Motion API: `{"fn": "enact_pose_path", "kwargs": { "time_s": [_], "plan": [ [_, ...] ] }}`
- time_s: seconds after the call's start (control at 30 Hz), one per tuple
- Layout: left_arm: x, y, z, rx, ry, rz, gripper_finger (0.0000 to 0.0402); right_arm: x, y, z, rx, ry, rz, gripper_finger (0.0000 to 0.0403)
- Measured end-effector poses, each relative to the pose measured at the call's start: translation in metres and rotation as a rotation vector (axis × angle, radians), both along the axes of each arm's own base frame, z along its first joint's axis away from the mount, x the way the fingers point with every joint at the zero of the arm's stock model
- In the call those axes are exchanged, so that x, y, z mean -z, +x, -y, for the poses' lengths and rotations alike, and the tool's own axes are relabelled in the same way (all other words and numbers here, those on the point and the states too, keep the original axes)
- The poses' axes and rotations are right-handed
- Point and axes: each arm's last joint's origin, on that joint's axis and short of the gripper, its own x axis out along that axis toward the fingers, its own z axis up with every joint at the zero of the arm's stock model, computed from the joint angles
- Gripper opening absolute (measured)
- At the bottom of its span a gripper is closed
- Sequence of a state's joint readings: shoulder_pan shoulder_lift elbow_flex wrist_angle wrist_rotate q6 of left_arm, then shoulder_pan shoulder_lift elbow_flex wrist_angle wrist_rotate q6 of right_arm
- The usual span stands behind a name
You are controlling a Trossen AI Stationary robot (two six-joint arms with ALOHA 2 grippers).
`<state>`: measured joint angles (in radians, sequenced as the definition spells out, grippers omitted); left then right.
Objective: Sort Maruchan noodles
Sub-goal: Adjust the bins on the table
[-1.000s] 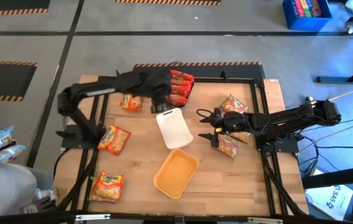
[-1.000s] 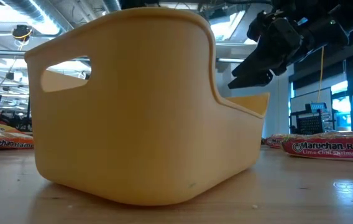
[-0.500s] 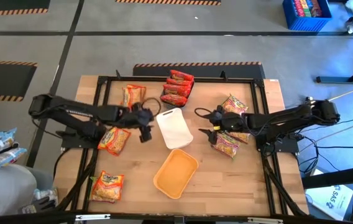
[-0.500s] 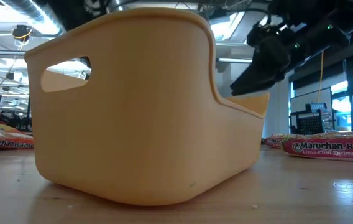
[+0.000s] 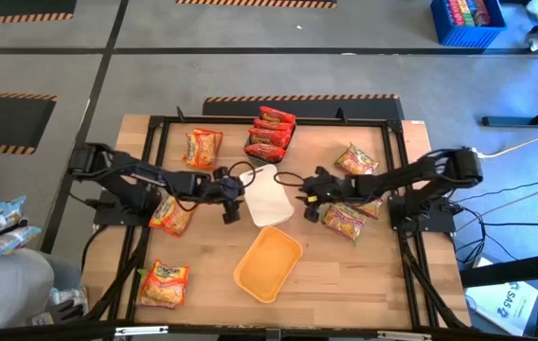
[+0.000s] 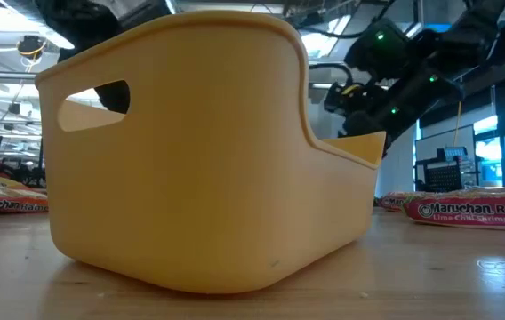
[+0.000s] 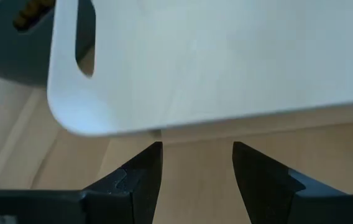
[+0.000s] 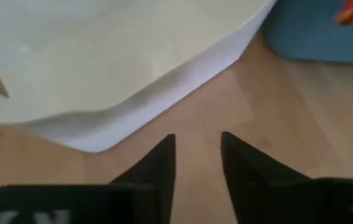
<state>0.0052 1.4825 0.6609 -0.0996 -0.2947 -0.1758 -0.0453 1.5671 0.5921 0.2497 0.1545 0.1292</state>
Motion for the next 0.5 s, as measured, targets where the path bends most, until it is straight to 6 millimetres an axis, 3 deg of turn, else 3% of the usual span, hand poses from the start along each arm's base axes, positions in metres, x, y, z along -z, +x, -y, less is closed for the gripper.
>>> {"fn": "enact_pose_path", "kwargs": {
  "time_s": [0.2,0.5],
  "plan": [
    [0.005,0.008,-0.013,-0.065,0.046,0.048,0.0188,0.004,0.011,-0.005,-0.086,0.070,-0.010,0.0059],
    [-0.001,0.013,-0.031,-0.090,0.072,0.121,0.0188,-0.004,0.016,-0.006,-0.124,0.071,-0.016,0.0049]
  ]
}}
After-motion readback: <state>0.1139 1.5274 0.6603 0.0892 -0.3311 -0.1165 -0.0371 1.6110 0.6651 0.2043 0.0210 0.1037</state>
